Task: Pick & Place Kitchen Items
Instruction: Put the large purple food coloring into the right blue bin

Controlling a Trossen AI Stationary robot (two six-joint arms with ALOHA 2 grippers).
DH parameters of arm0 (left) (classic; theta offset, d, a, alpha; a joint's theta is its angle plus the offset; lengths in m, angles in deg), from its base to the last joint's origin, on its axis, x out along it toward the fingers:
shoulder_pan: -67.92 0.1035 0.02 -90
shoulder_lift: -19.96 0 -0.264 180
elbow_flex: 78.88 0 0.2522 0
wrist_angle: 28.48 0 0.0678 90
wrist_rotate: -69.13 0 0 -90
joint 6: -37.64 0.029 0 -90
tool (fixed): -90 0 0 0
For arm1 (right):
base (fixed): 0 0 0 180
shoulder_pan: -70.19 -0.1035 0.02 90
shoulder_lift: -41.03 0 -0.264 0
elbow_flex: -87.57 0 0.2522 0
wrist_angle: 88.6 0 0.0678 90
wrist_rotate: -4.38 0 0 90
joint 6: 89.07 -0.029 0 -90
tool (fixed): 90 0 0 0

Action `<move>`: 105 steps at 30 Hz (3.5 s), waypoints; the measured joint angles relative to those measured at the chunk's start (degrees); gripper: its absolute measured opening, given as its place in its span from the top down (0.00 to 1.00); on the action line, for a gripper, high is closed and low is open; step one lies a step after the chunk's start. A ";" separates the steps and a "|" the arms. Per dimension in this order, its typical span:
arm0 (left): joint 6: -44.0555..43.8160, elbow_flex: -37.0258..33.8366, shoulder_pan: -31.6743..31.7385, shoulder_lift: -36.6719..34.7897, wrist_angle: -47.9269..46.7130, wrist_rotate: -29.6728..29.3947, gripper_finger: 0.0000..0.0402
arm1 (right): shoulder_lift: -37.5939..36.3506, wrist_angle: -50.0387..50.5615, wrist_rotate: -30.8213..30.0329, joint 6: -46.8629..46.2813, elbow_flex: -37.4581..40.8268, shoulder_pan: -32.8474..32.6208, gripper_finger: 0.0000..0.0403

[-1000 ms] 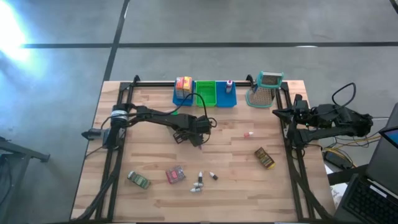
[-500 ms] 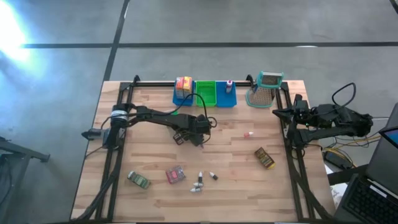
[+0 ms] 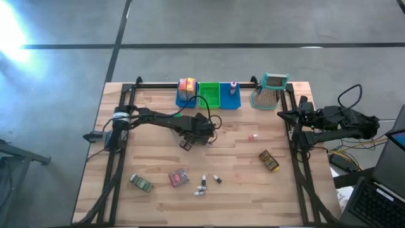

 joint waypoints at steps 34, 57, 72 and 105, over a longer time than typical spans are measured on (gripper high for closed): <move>-38.31 -1.63 -0.42 -2.80 37.44 27.02 0.57 | 1.99 -13.48 6.49 -2.04 6.46 -0.02 0.98; -40.80 -14.57 -2.87 -12.71 59.17 16.44 0.58 | 17.87 -21.38 7.56 -4.39 3.33 -0.02 0.50; -38.42 -26.57 -9.20 -30.82 57.84 -4.41 0.57 | 30.67 -42.89 13.39 -0.16 2.88 -0.02 0.36; -45.96 -31.98 -9.01 -34.29 57.88 5.84 0.57 | 65.40 -36.07 18.08 4.66 -23.96 0.88 0.35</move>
